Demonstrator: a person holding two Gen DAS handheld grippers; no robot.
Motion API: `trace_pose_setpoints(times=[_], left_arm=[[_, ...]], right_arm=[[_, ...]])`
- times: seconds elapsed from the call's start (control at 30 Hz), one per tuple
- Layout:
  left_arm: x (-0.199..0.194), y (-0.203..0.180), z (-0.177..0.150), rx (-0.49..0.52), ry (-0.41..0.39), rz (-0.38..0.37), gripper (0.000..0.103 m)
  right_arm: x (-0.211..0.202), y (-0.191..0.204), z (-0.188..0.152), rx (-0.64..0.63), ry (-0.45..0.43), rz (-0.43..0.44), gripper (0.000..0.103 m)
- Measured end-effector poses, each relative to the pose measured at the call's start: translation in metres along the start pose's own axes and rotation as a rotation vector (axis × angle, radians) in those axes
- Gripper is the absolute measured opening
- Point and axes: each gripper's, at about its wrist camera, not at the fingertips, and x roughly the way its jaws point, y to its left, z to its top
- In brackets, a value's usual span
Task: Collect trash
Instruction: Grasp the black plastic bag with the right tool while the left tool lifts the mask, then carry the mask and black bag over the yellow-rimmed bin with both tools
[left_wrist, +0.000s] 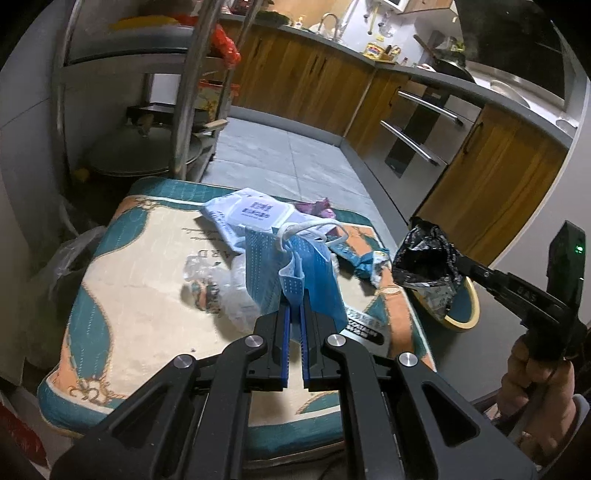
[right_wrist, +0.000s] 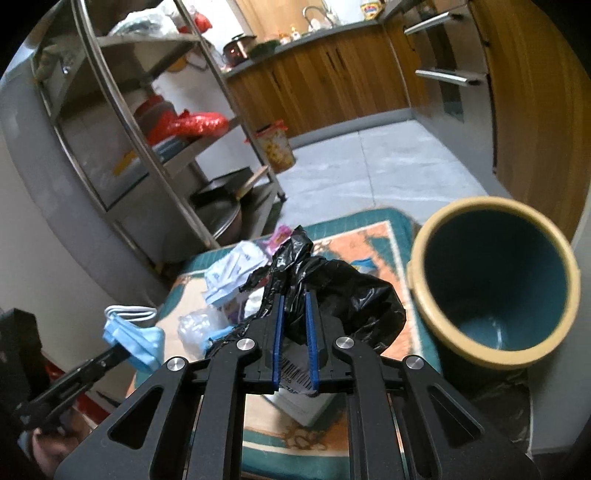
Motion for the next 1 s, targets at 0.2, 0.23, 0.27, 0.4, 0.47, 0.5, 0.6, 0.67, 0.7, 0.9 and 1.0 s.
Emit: trace_pose_setpoints(times=[0.2,0.23,0.27,0.4,0.47,0.5,0.6,0.67,0.7,0.9,1.0], left_arm=[[0.016,-0.029,0.010,0.051,0.030,-0.062,0.004],[0.018,-0.034,0.012,0.063,0.034,-0.072,0.004],[0.021,-0.040,0.014,0.074,0.038,-0.082,0.004],[0.037,-0.070,0.021,0.120,0.064,-0.134,0.004],[0.047,-0.087,0.024,0.149,0.079,-0.156,0.004],[0.052,-0.093,0.025,0.160,0.085,-0.164,0.004],[0.069,-0.112,0.030,0.180,0.103,-0.189,0.004],[0.082,-0.126,0.035,0.181,0.116,-0.210,0.004],[0.090,-0.134,0.038,0.185,0.124,-0.220,0.004],[0.128,-0.173,0.043,0.225,0.158,-0.244,0.004],[0.150,-0.192,0.044,0.253,0.180,-0.241,0.004]], right_arm=[[-0.025,-0.017,0.000,-0.003,-0.042,-0.047,0.012],[-0.027,-0.020,0.000,0.000,-0.050,-0.055,0.012],[-0.029,-0.024,0.000,0.004,-0.056,-0.062,0.012],[-0.035,-0.039,0.004,0.031,-0.071,-0.082,0.012],[-0.040,-0.047,0.009,0.046,-0.090,-0.092,0.012],[-0.042,-0.050,0.012,0.051,-0.098,-0.097,0.012],[-0.049,-0.063,0.022,0.072,-0.125,-0.116,0.012],[-0.052,-0.070,0.027,0.079,-0.134,-0.125,0.012],[-0.053,-0.074,0.031,0.083,-0.138,-0.133,0.012],[-0.047,-0.105,0.034,0.147,-0.136,-0.170,0.012],[-0.043,-0.121,0.030,0.195,-0.127,-0.187,0.012]])
